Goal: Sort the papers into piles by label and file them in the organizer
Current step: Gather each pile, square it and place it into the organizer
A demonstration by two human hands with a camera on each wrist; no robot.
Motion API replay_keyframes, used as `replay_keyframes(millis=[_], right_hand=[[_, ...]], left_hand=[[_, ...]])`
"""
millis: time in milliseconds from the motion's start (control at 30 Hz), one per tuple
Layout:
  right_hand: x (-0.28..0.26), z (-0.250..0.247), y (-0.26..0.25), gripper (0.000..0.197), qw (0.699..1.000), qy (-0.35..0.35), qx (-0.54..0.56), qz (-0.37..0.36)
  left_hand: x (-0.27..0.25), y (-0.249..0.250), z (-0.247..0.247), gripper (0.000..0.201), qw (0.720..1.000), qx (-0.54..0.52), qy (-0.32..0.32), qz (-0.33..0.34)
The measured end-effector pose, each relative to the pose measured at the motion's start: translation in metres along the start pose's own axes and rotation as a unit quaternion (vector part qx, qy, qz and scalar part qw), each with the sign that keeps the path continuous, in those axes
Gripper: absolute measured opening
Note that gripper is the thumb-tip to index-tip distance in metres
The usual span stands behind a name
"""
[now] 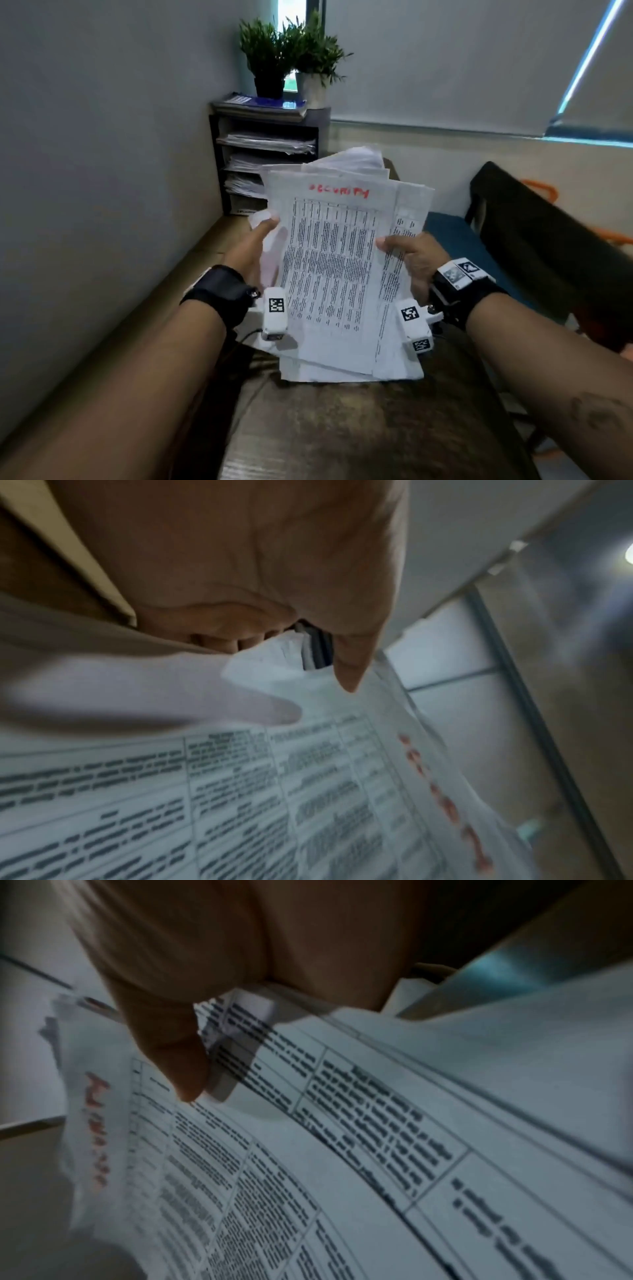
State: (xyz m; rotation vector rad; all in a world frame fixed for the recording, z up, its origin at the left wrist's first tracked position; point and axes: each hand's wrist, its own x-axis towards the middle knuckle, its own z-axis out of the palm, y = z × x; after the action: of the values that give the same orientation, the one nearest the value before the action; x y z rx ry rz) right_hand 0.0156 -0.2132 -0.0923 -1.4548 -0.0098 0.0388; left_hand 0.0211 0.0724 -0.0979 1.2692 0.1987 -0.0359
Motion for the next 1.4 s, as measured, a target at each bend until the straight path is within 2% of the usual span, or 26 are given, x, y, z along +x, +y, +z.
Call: replay_keyframes(millis=[33, 67, 133, 200, 267, 367, 500, 567, 600, 667, 833, 933, 1000, 1100, 1167, 1200, 1233, 1300, 1333, 1400], right_hand=[[0.0, 0.003, -0.009, 0.048, 1.0, 0.013, -0.004, -0.021], [-0.001, 0.005, -0.018, 0.052, 0.999, 0.02, -0.008, -0.045], [-0.003, 0.009, -0.039, 0.058, 0.995, 0.025, -0.019, -0.09], [-0.009, 0.013, -0.059, 0.051, 0.992, 0.028, -0.018, -0.126], [-0.014, 0.014, -0.072, 0.041, 0.988, 0.025, -0.004, -0.154], [-0.02, 0.015, -0.077, 0.043, 0.987, 0.001, -0.008, -0.158], [-0.025, 0.018, -0.075, 0.04, 0.985, 0.013, -0.032, -0.167], [-0.027, 0.019, -0.077, 0.064, 0.984, 0.027, -0.038, -0.175], [-0.029, 0.02, -0.081, 0.065, 0.983, 0.023, -0.027, -0.181], [-0.028, 0.018, -0.089, 0.048, 0.981, 0.018, -0.004, -0.191], [-0.027, 0.016, -0.111, 0.043, 0.979, -0.017, -0.02, -0.201], [-0.031, 0.015, -0.096, 0.042, 0.983, -0.029, -0.049, -0.174], [-0.031, 0.011, -0.08, 0.041, 0.985, 0.0, -0.059, -0.16], [-0.02, 0.006, -0.063, 0.075, 0.986, 0.08, -0.023, -0.147], [-0.011, 0.002, -0.062, 0.093, 0.983, 0.113, -0.004, -0.148], [-0.012, 0.004, -0.067, 0.092, 0.982, 0.106, 0.008, -0.154], [-0.016, 0.008, -0.075, 0.083, 0.983, 0.09, 0.012, -0.162], [-0.025, 0.017, -0.096, 0.045, 0.98, 0.063, -0.014, -0.189], [-0.026, 0.02, -0.107, 0.029, 0.976, 0.055, -0.028, -0.208], [-0.02, 0.023, -0.128, 0.027, 0.965, 0.05, -0.053, -0.251]], left_hand=[[-0.001, 0.007, 0.006, 0.059, 0.999, 0.002, 0.002, 0.038], [0.002, 0.013, 0.01, 0.061, 0.995, 0.017, 0.015, 0.1], [0.0, 0.029, 0.018, 0.049, 0.977, 0.049, 0.005, 0.208], [-0.007, 0.042, 0.023, 0.049, 0.958, 0.073, -0.027, 0.277], [-0.012, 0.049, 0.023, 0.058, 0.944, 0.082, -0.041, 0.317], [-0.018, 0.056, 0.023, 0.062, 0.943, 0.068, -0.065, 0.319], [-0.017, 0.064, 0.034, 0.037, 0.946, 0.056, -0.039, 0.316], [-0.016, 0.072, 0.038, 0.028, 0.949, 0.035, -0.024, 0.313], [-0.014, 0.077, 0.039, 0.028, 0.948, 0.023, -0.021, 0.316], [-0.016, 0.091, 0.043, 0.034, 0.944, -0.015, -0.044, 0.328], [-0.02, 0.126, 0.054, 0.042, 0.938, -0.061, -0.076, 0.334], [-0.022, 0.116, 0.054, 0.052, 0.942, -0.035, -0.051, 0.331], [-0.021, 0.098, 0.049, 0.059, 0.941, -0.026, -0.067, 0.329], [-0.013, 0.065, 0.038, 0.08, 0.954, -0.006, -0.074, 0.292], [-0.009, 0.044, 0.035, 0.086, 0.963, 0.023, -0.092, 0.252], [-0.007, 0.036, 0.037, 0.08, 0.962, 0.052, -0.104, 0.248], [-0.005, 0.032, 0.04, 0.07, 0.956, 0.09, -0.098, 0.262], [-0.001, 0.039, 0.047, 0.044, 0.941, 0.147, -0.05, 0.302], [0.001, 0.047, 0.051, 0.037, 0.936, 0.153, -0.029, 0.316], [-0.001, 0.07, 0.059, 0.031, 0.923, 0.158, 0.003, 0.351]])
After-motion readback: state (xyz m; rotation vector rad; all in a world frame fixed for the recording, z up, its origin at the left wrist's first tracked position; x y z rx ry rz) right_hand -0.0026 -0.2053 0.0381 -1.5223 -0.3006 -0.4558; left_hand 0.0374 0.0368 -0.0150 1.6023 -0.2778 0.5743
